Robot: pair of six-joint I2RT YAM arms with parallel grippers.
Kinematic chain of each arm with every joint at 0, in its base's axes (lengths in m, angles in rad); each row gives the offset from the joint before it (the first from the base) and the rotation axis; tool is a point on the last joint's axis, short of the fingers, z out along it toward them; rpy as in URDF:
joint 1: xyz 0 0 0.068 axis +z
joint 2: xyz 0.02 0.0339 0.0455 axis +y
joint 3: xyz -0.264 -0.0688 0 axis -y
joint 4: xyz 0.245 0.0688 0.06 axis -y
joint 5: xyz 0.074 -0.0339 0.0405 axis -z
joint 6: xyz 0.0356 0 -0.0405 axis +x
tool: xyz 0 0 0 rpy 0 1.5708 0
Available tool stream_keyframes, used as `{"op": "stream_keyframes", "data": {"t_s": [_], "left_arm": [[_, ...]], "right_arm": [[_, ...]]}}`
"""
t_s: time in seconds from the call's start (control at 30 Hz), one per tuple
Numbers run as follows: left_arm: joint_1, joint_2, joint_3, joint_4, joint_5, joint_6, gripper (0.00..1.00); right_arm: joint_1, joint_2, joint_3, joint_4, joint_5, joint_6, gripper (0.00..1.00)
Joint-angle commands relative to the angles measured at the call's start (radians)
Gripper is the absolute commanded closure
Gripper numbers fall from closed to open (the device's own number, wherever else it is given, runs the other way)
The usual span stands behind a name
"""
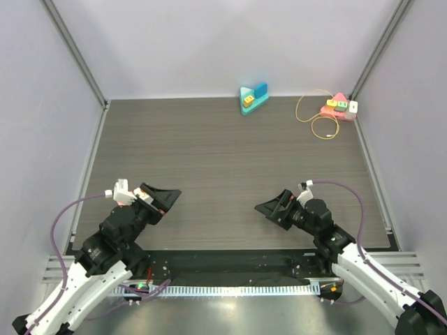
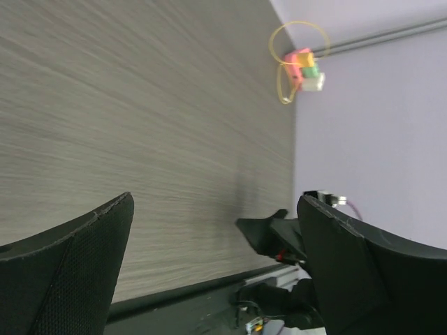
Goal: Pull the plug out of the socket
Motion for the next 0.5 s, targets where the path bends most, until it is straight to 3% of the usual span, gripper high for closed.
{"op": "stream_keyframes", "data": {"t_s": [0.0, 0.07, 0.23, 0.3, 0.47], "left_arm": [[-0.001, 0.033, 0.084, -0.207, -0.076, 0.058, 0.0], [-0.002, 0.025, 0.113, -0.158, -0.029, 0.138, 0.0], [-0.002, -0.03, 0.161, -0.181, -0.093, 0.154, 0.0], [-0.001, -0.035, 0.173, -0.129, -0.058, 0.2, 0.0], [-0.001, 0.175, 0.291, -0.217, 0.025, 0.365, 0.0]], "right_arm": [[-0.003, 0.023, 0.066, 0.017, -0.011, -0.078, 0.0], [-0.002, 0.023, 0.072, 0.016, -0.025, -0.103, 0.0], [-0.003, 0.063, 0.084, 0.019, -0.005, -0.141, 0.0], [-0.002, 0.104, 0.094, 0.048, -0.013, -0.161, 0.0], [0.0, 0.348, 0.16, 0.161, -0.091, -0.191, 0.01]]}}
